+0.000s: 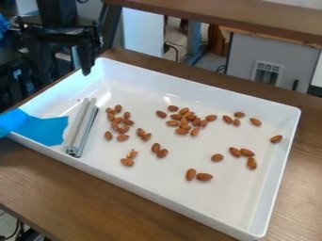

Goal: Sweep into pile

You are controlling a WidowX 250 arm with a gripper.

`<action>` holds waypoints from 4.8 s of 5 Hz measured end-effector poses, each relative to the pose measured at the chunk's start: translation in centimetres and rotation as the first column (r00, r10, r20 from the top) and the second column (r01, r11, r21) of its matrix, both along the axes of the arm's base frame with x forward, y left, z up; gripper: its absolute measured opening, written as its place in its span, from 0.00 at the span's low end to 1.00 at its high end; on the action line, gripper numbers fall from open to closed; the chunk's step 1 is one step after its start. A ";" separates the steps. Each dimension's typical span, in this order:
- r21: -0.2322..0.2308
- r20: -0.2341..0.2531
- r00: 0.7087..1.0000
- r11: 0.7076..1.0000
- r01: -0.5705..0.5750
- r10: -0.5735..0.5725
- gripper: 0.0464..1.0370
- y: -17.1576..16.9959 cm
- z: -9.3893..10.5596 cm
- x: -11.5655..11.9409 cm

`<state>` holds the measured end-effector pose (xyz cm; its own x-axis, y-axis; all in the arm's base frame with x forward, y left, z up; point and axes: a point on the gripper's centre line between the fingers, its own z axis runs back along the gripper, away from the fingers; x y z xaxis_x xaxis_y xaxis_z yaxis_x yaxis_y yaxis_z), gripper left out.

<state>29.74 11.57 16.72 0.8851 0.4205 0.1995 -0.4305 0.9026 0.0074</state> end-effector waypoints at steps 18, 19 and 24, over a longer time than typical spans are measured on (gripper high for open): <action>-0.167 -0.037 0.993 0.979 -0.115 0.110 0.34 -11.6 -11.1 7.2; -0.183 -0.045 0.993 0.976 -0.117 0.111 0.34 -14.5 -10.9 8.5; -0.314 -0.027 0.990 0.939 -0.138 0.137 0.34 -22.2 -6.4 12.8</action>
